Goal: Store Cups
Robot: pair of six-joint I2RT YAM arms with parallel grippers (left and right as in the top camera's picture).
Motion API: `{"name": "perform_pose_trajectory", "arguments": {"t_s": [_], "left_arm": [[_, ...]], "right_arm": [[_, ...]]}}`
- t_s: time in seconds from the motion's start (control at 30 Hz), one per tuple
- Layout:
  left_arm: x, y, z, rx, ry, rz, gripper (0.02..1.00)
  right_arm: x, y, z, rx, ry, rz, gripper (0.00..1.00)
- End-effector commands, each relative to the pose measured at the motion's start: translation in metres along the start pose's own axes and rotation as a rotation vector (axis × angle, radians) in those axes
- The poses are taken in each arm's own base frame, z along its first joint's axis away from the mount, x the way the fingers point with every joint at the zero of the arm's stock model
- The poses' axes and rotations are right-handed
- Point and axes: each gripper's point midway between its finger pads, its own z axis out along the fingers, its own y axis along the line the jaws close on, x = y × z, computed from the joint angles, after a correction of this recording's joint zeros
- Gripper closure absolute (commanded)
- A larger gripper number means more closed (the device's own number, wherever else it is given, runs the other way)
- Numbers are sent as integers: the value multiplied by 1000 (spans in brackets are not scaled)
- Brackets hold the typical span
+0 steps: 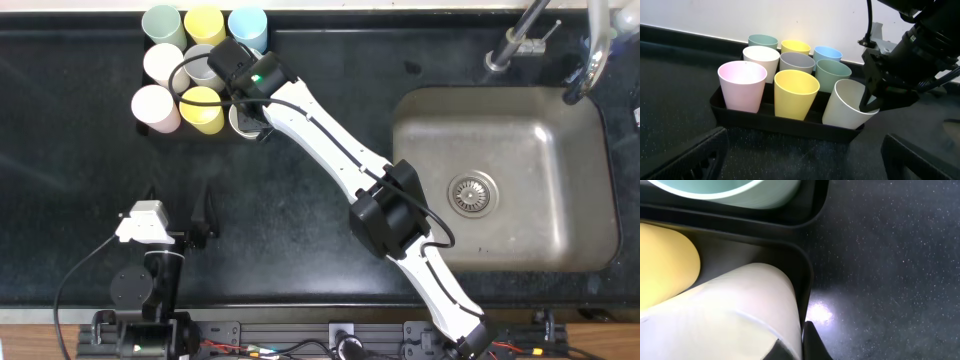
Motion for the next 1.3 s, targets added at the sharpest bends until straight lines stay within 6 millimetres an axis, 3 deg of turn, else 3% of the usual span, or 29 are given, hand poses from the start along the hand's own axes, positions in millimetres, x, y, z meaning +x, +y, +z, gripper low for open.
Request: {"name": "perform_pose_trajectory", "arguments": {"t_s": [0.03,0.2,0.47,0.67,0.9,1.17,1.3], "left_arm": [[-1,2,-1,-7,-6,19,18],[-1,2,-1,-7,-6,19,20],[-1,2,-1,-7,-6,19,18],[-1,2,-1,-7,-6,19,20],[-1,2,-1,-7,-6,19,18],[-1,2,-1,-7,-6,19,18],[-1,2,-1,-7,-6,19,18]], "right_arm": [[2,-1,4,10,5,-11,463],[1,0,4,7,1,-10,321],[-4,3,3,-8,-18,-8,211],[-9,3,-11,-22,-39,-2,150],[-17,-2,-34,-38,-72,13,130],[-11,-20,-55,20,-61,14,145],[-14,-22,-77,2,-91,18,148]]}}
